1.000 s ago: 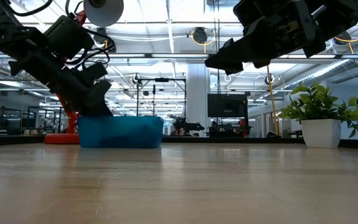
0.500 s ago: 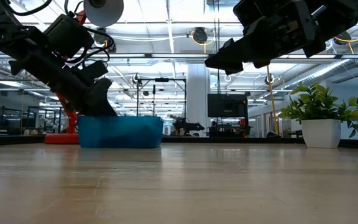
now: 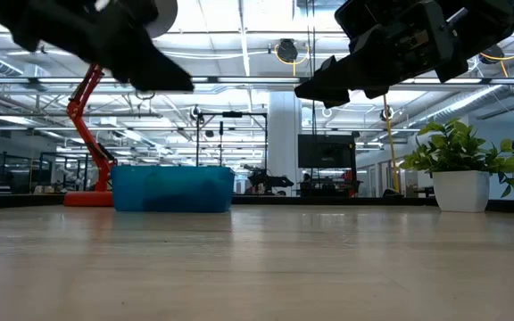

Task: Pick and place rubber bands into bin
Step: Put the orange rubber band into the blue bin

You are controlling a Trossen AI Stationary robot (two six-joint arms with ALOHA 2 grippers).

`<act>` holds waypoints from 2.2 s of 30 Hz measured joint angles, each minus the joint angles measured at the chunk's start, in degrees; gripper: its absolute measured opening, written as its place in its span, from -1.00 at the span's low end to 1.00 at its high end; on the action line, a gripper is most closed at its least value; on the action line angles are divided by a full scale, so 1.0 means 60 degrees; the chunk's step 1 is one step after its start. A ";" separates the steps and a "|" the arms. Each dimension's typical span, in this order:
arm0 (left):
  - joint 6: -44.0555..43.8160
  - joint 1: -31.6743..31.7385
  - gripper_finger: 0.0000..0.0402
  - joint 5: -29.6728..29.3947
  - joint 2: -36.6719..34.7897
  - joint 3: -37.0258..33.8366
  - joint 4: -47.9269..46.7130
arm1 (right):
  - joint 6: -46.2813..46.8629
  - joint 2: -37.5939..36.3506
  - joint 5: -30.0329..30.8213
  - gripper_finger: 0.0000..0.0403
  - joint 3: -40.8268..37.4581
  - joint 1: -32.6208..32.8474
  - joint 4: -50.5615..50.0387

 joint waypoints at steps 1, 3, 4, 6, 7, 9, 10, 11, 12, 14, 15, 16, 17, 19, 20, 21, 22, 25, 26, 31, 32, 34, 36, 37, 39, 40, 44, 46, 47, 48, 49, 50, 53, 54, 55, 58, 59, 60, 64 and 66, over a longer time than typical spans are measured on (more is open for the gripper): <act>0.0237 -0.0321 0.08 0.0192 -0.0127 0.0177 -0.0369 | 0.0004 0.0000 0.0000 -0.15 0.0000 0.0000 0.0004; 0.0260 -0.1046 0.12 0.0283 -0.0322 0.0502 -0.1237 | -0.0016 0.0000 0.0001 -0.15 0.0001 0.0002 0.0000; 0.0131 -0.1429 0.14 0.0307 -0.0366 0.0700 -0.1786 | -0.0035 0.0000 0.0004 -0.15 0.0004 0.0000 0.0002; -0.0173 -0.2273 0.16 0.0394 -0.0351 0.1047 -0.2980 | -0.0067 0.0000 0.0001 -0.14 0.0000 0.0000 0.0004; -0.0237 -0.2746 0.17 0.0452 -0.0312 0.1207 -0.3590 | -0.0077 0.0000 0.0004 -0.14 0.0001 0.0000 0.0004; -0.0344 -0.3795 0.16 0.0592 -0.0120 0.1529 -0.4709 | -0.0094 0.0000 0.0000 -0.14 0.0000 0.0000 0.0004; -0.0486 -0.4348 0.16 0.0586 0.0025 0.1663 -0.5044 | -0.0095 0.0000 0.0004 -0.14 0.0000 0.0000 0.0004; -0.0647 -0.4864 0.15 0.0547 0.0162 0.1767 -0.5240 | -0.0092 0.0000 0.0004 -0.15 0.0001 0.0000 0.0004; -0.0805 -0.5342 0.15 0.0443 0.0297 0.1833 -0.5337 | -0.0091 0.0000 0.0004 -0.15 0.0001 0.0000 0.0004; -0.1354 -0.6261 0.14 0.0076 0.0605 0.1977 -0.5311 | -0.0095 0.0000 0.0004 -0.15 0.0002 0.0000 0.0004; -0.1846 -0.6642 0.14 -0.0197 0.0754 0.2037 -0.5270 | -0.0095 0.0000 0.0004 -0.14 0.0000 0.0000 0.0004; -0.2477 -0.6969 0.14 -0.0498 0.0925 0.2096 -0.5288 | -0.0095 0.0000 0.0004 -0.14 0.0003 0.0000 0.0004; -0.3117 -0.7249 0.14 -0.0735 0.1110 0.2133 -0.5285 | -0.0095 0.0000 0.0004 -0.14 0.0002 0.0000 0.0007; -0.4165 -0.7751 0.13 -0.0865 0.1507 0.2173 -0.5302 | -0.0095 0.0000 0.0004 -0.14 0.0000 0.0000 0.0007; -0.4568 -0.7963 0.13 -0.0841 0.1726 0.2193 -0.5326 | -0.0095 0.0000 0.0004 -0.14 0.0000 0.0000 0.0007; -0.4911 -0.8137 0.12 -0.0791 0.1958 0.2233 -0.5373 | -0.0095 0.0000 0.0004 -0.15 0.0000 0.0000 0.0010; -0.5203 -0.8289 0.12 -0.0705 0.2187 0.2280 -0.5444 | -0.0095 0.0000 0.0004 -0.15 0.0000 0.0000 0.0011; -0.6049 -0.8530 0.11 -0.0355 0.2922 0.2576 -0.6083 | -0.0095 0.0000 0.0004 -0.14 0.0000 0.0000 0.0061; -0.6264 -0.8555 0.11 -0.0216 0.3181 0.2739 -0.6376 | -0.0095 0.0000 0.0004 -0.14 0.0000 0.0000 0.0072; -0.7218 -0.8581 0.11 0.0506 0.4229 0.3398 -0.7631 | -0.0063 0.0000 0.0004 -0.15 0.0003 0.0000 0.0235; -0.7340 -0.8581 0.11 0.0702 0.4391 0.3465 -0.7628 | -0.0066 0.0000 0.0004 -0.15 0.0000 0.0000 0.0287; -0.7391 -0.8596 0.11 0.1144 0.4652 0.3610 -0.7553 | -0.0066 0.0000 0.0004 -0.15 0.0002 0.0000 0.0326; -0.7419 -0.8682 0.11 0.1388 0.4836 0.3679 -0.7543 | -0.0062 0.0000 0.0004 -0.14 0.0003 0.0000 0.0331; -0.7501 -0.8714 0.11 0.1426 0.4889 0.3683 -0.7568 | -0.0062 0.0000 0.0004 -0.14 0.0000 0.0000 0.0328; -0.7791 -0.8734 0.11 0.1491 0.5020 0.3683 -0.7594 | -0.0062 0.0000 0.0004 -0.14 0.0000 0.0000 0.0331; -0.7914 -0.8723 0.11 0.1525 0.5088 0.3683 -0.7630 | -0.0062 0.0000 0.0004 -0.14 0.0000 0.0000 0.0329; -0.8084 -0.8706 0.11 0.1638 0.5388 0.3731 -0.7668 | -0.0060 0.0000 0.0006 -0.15 0.0002 0.0000 0.0328; -0.8221 -0.8696 0.11 0.1617 0.5438 0.3738 -0.7671 | -0.0060 0.0000 0.0004 -0.14 0.0000 0.0000 0.0328; -0.8334 -0.8695 0.11 0.1601 0.5441 0.3738 -0.7664 | -0.0058 0.0000 0.0004 -0.14 0.0001 0.0000 0.0328; -0.8442 -0.8697 0.11 0.1577 0.5429 0.3732 -0.7647 | -0.0058 0.0000 0.0006 -0.14 0.0000 0.0000 0.0327; -0.8479 -0.8694 0.11 0.1531 0.5397 0.3723 -0.7639 | -0.0058 0.0000 0.0004 -0.14 0.0000 0.0000 0.0327; -0.8544 -0.8697 0.11 0.1471 0.5357 0.3716 -0.7631 | -0.0058 0.0000 0.0004 -0.14 0.0003 0.0000 0.0325; -0.8787 -0.8694 0.11 0.1466 0.5302 0.3699 -0.7609 | -0.0058 0.0000 0.0004 -0.15 0.0000 0.0000 0.0317; -0.8862 -0.8697 0.11 0.1441 0.5295 0.3694 -0.7611 | -0.0058 0.0000 0.0004 -0.15 0.0000 0.0000 0.0303; -0.8931 -0.8708 0.11 0.1417 0.5295 0.3694 -0.7609 | -0.0055 0.0000 0.0004 -0.14 0.0000 0.0000 0.0299; -0.9238 -0.8705 0.11 0.1407 0.5295 0.3691 -0.7598 | -0.0055 0.0000 0.0004 -0.14 0.0001 0.0000 0.0295; -0.9328 -0.8705 0.11 0.1408 0.5295 0.3691 -0.7594 | -0.0052 0.0000 0.0004 -0.14 0.0003 0.0000 0.0295; -0.9422 -0.8705 0.11 0.1413 0.5295 0.3691 -0.7588 | -0.0018 0.0000 0.0004 -0.14 0.0000 0.0000 0.0295; -0.9661 -0.8688 0.11 0.1613 0.5284 0.3691 -0.7589 | 0.0015 0.0000 0.0004 -0.15 0.0001 0.0000 0.0295; -0.9699 -0.8697 0.11 0.1588 0.5284 0.3688 -0.7586 | 0.0015 0.0000 0.0004 -0.14 0.0000 0.0000 0.0291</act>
